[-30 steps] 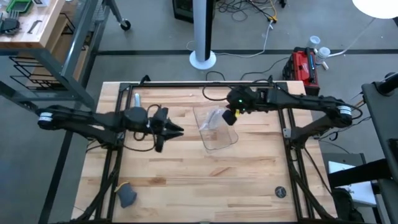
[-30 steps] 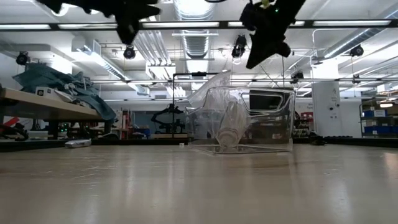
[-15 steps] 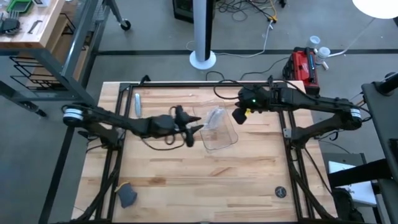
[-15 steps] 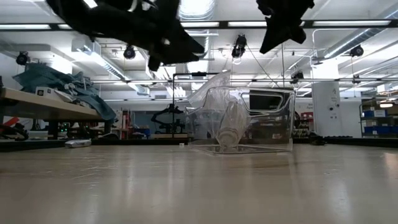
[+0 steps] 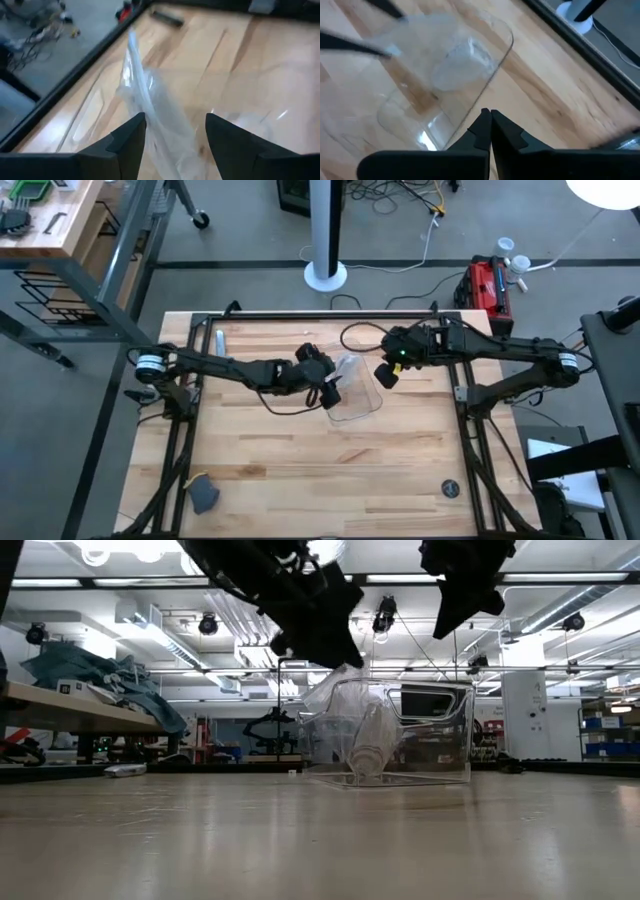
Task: Roll bandage
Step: Put the packaged bandage into the transparent bin, then return to Home Position
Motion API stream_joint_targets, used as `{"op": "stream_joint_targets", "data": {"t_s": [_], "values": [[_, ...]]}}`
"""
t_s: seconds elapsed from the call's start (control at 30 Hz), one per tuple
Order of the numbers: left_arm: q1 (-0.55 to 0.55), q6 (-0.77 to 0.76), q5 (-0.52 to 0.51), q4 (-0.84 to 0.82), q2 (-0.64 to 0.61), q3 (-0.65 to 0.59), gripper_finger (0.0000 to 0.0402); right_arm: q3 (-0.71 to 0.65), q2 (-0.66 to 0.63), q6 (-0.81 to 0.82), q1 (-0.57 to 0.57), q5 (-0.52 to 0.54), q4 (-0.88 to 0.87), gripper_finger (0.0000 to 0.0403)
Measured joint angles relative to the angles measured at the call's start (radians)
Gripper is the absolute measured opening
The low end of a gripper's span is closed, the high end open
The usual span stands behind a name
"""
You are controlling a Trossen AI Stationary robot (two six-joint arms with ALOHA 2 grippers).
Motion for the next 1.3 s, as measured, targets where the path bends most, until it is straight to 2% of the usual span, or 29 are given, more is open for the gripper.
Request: {"op": "stream_joint_targets", "data": {"t_s": [0.1,0.17,0.23,0.33,0.37,0.53,0.7,0.97,1.1,1.3], "values": [[0.0,-0.009,0.001,-0.055,0.041,0.038,0.0182,-0.008,0.0,0.0,0.008,0.005,-0.001,0.0002],[-0.001,-0.002,0.004,-0.069,0.056,0.058,0.0155,-0.016,-0.002,0.002,0.011,0.021,-0.004,0.0002],[-0.001,0.007,0.004,-0.095,0.06,0.071,0.0113,-0.028,-0.003,0.004,0.011,0.023,-0.003,0.0002],[0.001,0.023,0.003,-0.123,0.049,0.081,0.0029,-0.046,-0.003,0.007,0.011,0.03,-0.002,0.0002],[0.003,0.025,0.003,-0.125,0.043,0.081,0.0015,-0.054,-0.003,0.01,0.011,0.036,0.001,0.0002],[0.007,0.096,0.003,-0.117,0.001,0.083,0.0002,-0.096,-0.003,0.02,0.01,0.055,0.009,0.0002],[0.018,0.152,0.015,-0.124,-0.048,0.101,0.0001,-0.129,-0.003,0.049,0.011,0.07,0.011,0.0002],[0.068,0.07,0.03,-0.152,-0.048,0.101,0.0012,-0.134,-0.002,0.051,0.011,0.071,0.053,0.0002],[0.072,0.07,0.098,-0.142,-0.047,0.083,0.0047,-0.134,-0.002,0.051,0.011,0.07,0.062,0.0002],[0.071,0.069,0.129,-0.135,-0.058,0.081,0.0139,-0.134,-0.002,0.05,0.011,0.07,0.064,0.0002]]}}
